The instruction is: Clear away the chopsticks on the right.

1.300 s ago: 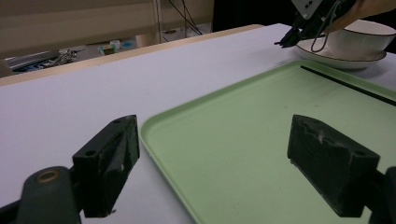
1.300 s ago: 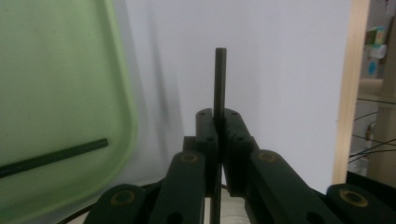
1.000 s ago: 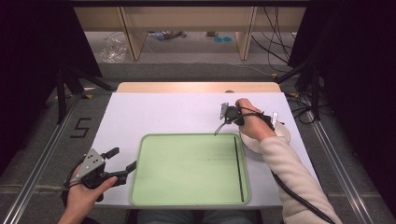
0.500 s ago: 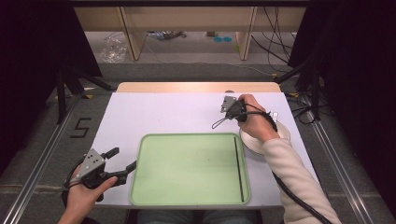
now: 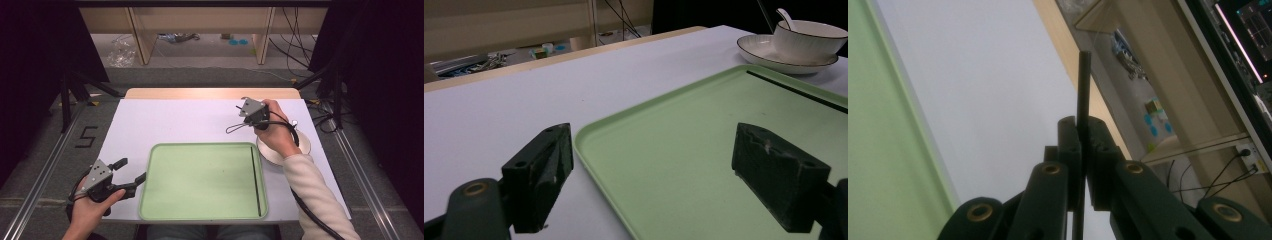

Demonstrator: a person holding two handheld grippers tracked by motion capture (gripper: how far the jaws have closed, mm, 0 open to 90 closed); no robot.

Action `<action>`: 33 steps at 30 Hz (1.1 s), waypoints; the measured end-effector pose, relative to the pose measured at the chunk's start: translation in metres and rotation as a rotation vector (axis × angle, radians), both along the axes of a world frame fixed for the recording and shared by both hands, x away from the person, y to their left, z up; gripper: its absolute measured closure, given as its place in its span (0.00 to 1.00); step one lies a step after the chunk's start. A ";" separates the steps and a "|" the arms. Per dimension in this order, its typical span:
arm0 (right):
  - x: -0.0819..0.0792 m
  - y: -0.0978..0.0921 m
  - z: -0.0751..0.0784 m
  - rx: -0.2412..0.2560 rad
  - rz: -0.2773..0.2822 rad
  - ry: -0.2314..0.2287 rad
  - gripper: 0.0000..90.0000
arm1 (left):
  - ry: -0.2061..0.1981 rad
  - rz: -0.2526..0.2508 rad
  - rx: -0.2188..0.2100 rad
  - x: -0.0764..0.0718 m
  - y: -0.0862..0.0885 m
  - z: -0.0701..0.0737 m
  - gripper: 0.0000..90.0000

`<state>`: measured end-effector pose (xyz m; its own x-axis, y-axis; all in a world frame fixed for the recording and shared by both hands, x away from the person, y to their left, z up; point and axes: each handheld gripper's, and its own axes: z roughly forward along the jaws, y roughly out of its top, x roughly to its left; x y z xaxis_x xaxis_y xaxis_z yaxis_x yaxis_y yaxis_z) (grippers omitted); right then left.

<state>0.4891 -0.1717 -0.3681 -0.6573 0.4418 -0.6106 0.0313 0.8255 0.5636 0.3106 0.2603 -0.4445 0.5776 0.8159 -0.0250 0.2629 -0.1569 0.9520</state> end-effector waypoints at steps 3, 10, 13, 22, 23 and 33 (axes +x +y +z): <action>-0.001 -0.004 0.004 0.037 0.000 -0.024 0.97 | -0.009 -0.005 0.014 0.000 0.001 0.001 0.19; -0.001 -0.013 0.013 0.216 -0.016 -0.049 0.98 | -0.009 -0.004 0.012 0.000 0.001 0.001 0.19; -0.002 -0.016 0.016 0.268 -0.025 -0.048 0.98 | -0.009 -0.005 0.013 0.000 0.001 0.001 0.19; -0.003 -0.022 0.022 0.403 -0.046 -0.044 0.97 | -0.009 -0.004 0.012 0.000 0.001 0.001 0.19; -0.003 -0.022 0.023 0.422 -0.049 -0.038 0.98 | -0.009 -0.004 0.011 0.000 0.001 0.001 0.19; -0.010 -0.029 0.037 0.675 -0.095 0.033 0.97 | -0.011 -0.007 0.015 0.000 0.001 0.001 0.19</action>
<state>0.4790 -0.2007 -0.3308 -0.6103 0.7756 -0.1612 0.1128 0.2865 0.9514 0.3107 0.2610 -0.4435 0.5832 0.8123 -0.0069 0.2517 -0.1726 0.9523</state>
